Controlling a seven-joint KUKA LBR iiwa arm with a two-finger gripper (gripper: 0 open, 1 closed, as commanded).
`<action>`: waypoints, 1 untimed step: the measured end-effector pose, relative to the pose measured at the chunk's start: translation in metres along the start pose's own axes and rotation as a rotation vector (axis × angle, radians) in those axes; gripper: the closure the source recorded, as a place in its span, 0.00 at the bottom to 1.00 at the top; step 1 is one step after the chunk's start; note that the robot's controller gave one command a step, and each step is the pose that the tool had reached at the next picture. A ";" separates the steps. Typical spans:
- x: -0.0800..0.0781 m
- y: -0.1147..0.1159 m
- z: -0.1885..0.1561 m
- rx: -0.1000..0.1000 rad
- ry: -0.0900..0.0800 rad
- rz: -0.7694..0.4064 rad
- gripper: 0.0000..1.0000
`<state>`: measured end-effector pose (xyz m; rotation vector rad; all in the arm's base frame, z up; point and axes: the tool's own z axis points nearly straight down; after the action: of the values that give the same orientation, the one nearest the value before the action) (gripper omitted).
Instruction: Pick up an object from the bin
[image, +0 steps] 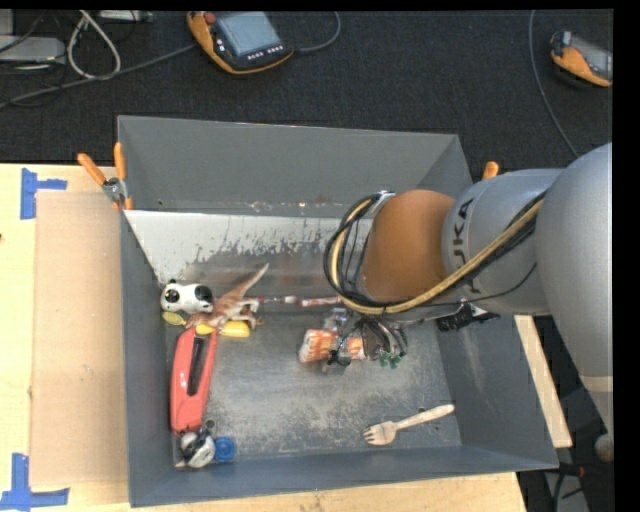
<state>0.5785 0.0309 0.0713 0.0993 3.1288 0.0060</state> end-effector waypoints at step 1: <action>0.000 0.000 0.000 0.000 0.000 0.001 1.00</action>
Offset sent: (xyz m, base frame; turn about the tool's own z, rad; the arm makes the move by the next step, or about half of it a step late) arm 0.0000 0.0001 0.0018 0.0003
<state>0.5785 0.0309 0.0713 0.1001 3.1288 0.0061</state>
